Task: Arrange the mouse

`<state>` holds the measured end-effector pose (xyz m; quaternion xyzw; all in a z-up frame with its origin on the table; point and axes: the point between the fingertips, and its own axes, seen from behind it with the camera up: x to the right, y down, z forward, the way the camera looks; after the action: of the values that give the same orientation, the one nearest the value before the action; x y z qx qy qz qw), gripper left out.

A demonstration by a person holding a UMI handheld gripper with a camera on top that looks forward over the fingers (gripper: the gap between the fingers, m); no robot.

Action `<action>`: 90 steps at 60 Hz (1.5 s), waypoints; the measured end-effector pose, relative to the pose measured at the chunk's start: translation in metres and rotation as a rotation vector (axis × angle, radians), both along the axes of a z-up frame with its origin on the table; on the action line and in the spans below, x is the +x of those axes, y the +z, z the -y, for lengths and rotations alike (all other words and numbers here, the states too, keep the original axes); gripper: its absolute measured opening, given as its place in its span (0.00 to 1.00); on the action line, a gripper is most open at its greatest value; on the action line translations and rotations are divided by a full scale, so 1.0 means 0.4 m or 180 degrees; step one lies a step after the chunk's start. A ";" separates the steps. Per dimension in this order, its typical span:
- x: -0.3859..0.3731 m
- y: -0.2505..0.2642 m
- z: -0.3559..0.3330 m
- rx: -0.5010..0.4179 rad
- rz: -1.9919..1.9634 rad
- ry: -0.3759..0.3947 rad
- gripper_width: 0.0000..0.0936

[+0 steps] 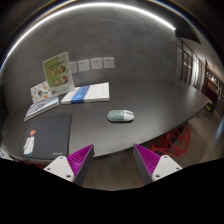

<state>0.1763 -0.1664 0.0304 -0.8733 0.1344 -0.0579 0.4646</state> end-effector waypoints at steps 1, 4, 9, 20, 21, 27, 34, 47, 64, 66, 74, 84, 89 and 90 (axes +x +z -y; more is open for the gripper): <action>0.012 -0.002 0.001 0.0011 -0.0022 -0.0015 0.88; 0.032 -0.009 -0.015 0.0029 -0.0079 -0.0049 0.87; 0.072 -0.033 -0.065 0.0005 -0.0118 -0.0138 0.88; 0.130 -0.085 -0.229 -0.0014 -0.0108 -0.0231 0.90; 0.128 -0.091 -0.245 -0.0020 -0.0117 -0.0216 0.90; 0.125 -0.104 -0.323 -0.0087 0.0037 -0.0114 0.90; 0.126 -0.104 -0.401 -0.0066 -0.0010 -0.0200 0.91; 0.162 -0.097 -0.520 -0.0105 -0.0014 -0.0312 0.90; 0.142 -0.096 -0.628 -0.0122 0.0111 -0.0084 0.62; 0.140 -0.097 -0.628 -0.0144 0.0081 -0.0108 0.59; 0.134 -0.093 -0.623 -0.0155 0.0065 0.0004 0.49; 0.168 0.003 -0.542 0.0098 0.0161 -0.0015 0.48; 0.147 0.103 -0.481 0.0314 0.0211 0.0042 0.48; 0.140 0.127 -0.465 0.0350 0.0251 0.0058 0.48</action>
<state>0.2323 0.0197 0.0810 -0.8448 0.1110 -0.0806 0.5173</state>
